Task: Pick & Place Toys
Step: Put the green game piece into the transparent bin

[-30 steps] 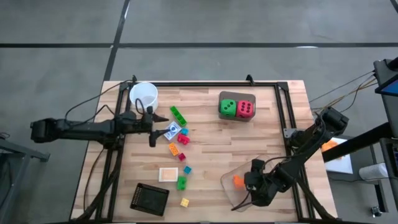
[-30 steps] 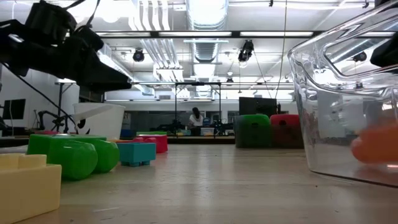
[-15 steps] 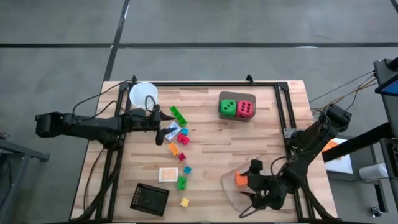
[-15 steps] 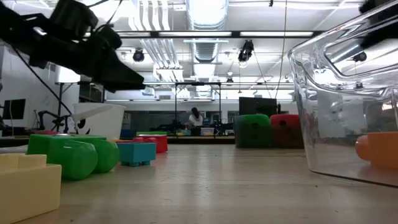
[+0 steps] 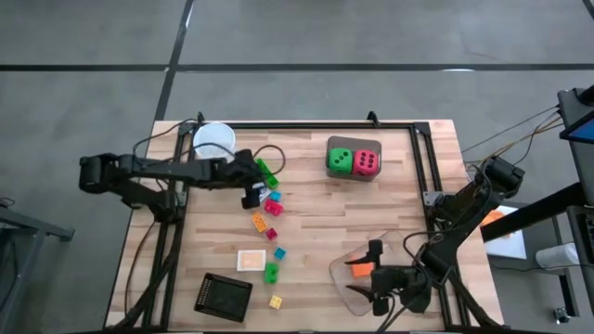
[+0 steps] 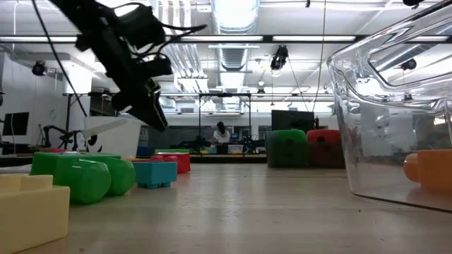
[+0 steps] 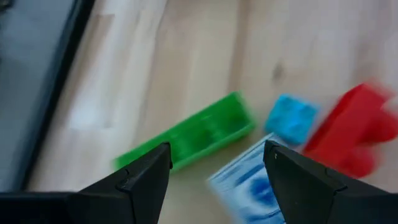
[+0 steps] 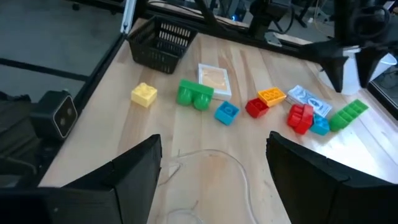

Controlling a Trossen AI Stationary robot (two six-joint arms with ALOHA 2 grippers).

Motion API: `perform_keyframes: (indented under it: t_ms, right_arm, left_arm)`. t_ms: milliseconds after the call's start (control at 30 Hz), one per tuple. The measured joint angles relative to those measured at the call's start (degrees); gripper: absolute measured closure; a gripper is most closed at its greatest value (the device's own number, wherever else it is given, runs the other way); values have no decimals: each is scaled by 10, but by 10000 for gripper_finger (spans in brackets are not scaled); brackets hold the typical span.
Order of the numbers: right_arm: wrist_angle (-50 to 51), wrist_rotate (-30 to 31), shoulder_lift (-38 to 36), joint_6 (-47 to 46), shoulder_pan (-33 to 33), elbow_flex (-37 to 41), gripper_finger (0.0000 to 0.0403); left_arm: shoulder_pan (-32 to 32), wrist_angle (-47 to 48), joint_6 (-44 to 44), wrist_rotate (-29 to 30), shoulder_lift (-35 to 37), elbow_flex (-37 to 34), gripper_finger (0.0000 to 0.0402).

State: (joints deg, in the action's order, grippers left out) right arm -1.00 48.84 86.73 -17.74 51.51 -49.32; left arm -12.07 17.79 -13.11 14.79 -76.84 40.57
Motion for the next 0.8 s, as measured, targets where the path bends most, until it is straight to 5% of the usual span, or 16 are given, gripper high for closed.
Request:
perform_keyframes:
  t_ms: [167,467,800]
  right_arm:
    - [-4,0,0,13,0,0,124]
    - [-34,0,-1,57,0,6,124]
    - [-280,-7,-22,177,0,110,124]
  left_arm:
    - [-4,63,-88,41,-48,65,146]
    - [-27,121,-176,0,-129,130,146]
    - [-71,125,-218,-9,-181,145,146]
